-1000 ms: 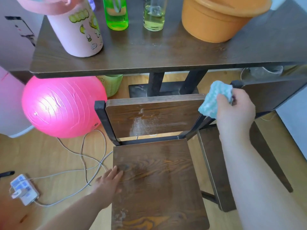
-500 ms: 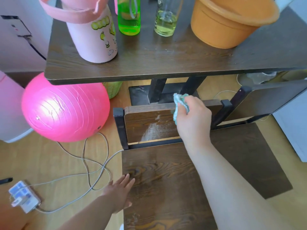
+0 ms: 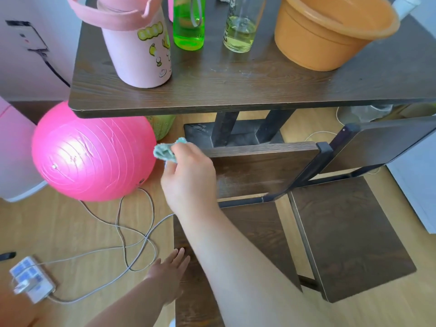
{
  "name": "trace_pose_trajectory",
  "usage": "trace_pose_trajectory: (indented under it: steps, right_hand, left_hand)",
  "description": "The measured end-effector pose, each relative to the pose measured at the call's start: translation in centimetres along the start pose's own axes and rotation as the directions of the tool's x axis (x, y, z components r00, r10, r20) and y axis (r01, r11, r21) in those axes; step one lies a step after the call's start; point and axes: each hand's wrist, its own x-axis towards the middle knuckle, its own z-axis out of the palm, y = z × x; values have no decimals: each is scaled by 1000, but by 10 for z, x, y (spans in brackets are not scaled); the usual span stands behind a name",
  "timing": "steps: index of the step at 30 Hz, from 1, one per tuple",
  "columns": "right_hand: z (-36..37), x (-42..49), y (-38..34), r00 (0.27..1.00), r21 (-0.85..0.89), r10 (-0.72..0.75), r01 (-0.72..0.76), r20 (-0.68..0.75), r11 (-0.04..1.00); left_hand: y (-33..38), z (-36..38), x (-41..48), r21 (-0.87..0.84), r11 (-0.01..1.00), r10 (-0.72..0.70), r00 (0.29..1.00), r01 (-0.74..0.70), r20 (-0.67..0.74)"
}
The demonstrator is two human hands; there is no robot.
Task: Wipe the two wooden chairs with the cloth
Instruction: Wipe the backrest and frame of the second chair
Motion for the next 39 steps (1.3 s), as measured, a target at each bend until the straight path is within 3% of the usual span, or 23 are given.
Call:
trace_pose_trajectory:
  steps: [2,4,8,12,14,16,23,28,39]
  right_hand:
    - [-11,6,2,989,118,114,-124,92,985]
    - [-36,12,13,934,277,276,-333,226,901]
    - [-111,16,65,878,399,474,-459,67,794]
    - [-197,30,124,847,65,494,-491,-195,869]
    - [-214,39,147,841,-120,482,-520,-245,846]
    - [-207,45,161,845,-198,488,-528,-218,826]
    - [-150,34,147,869,-215,428,-480,-250,850]
    - [-100,20,95,975,-259,213,-222,-64,940]
    - [-34,14,30,995,-121,-24,36,96,992]
  left_hand:
    - [2,1,2,32,999,-9,1000,8,23]
    - [3,0,3,55,998,-11,999,9,40]
    - [3,-10,-2,50,999,15,999,-17,49]
    - [4,-16,-6,37,999,27,998,-29,63]
    - [4,-18,-7,42,998,36,997,-39,68]
    - [4,-20,-8,44,998,43,996,-47,77]
    - [2,-16,-8,27,999,36,996,-38,80]
    - [-4,-7,-9,19,999,38,999,-38,8]
    - [3,15,-14,-121,992,-33,994,20,-106]
